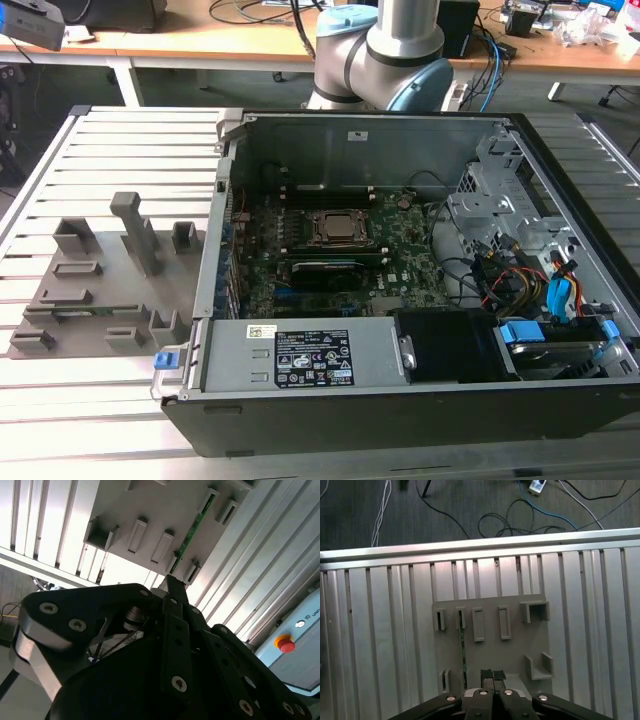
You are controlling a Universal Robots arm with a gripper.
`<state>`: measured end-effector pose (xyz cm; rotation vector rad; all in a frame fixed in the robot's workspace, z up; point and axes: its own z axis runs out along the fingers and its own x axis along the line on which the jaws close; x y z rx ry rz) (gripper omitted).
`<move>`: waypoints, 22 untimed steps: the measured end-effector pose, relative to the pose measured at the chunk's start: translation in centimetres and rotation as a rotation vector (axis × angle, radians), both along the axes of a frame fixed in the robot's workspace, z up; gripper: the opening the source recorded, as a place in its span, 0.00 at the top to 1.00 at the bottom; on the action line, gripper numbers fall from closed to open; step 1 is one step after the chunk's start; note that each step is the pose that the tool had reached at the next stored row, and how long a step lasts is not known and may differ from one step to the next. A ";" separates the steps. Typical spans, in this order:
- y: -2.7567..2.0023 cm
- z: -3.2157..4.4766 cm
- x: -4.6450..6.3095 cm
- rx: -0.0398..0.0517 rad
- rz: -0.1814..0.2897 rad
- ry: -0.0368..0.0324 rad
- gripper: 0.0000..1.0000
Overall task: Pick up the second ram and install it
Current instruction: 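Pick up the second ram and move it above second insertion slot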
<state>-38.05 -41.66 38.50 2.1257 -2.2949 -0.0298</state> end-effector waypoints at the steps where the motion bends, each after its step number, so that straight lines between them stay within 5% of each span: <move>1: 0.01 0.00 0.0 0.0086 0.000 0.0001 0.89; 2: 0.01 0.01 0.0 0.0212 0.000 0.0001 0.89; 3: 0.01 0.00 0.0 0.0220 0.000 0.0001 0.89; 11: 0.00 0.00 0.0 0.0188 0.000 0.0001 0.89; 14: 0.00 0.00 0.0 0.0188 -0.001 0.0001 0.64; 16: 0.00 0.00 0.0 0.0189 -0.001 0.0000 0.64; 19: 0.01 -0.23 0.1 0.0188 -0.001 0.0001 0.64; 22: 0.00 -1.27 0.2 0.0188 -0.001 0.0000 0.64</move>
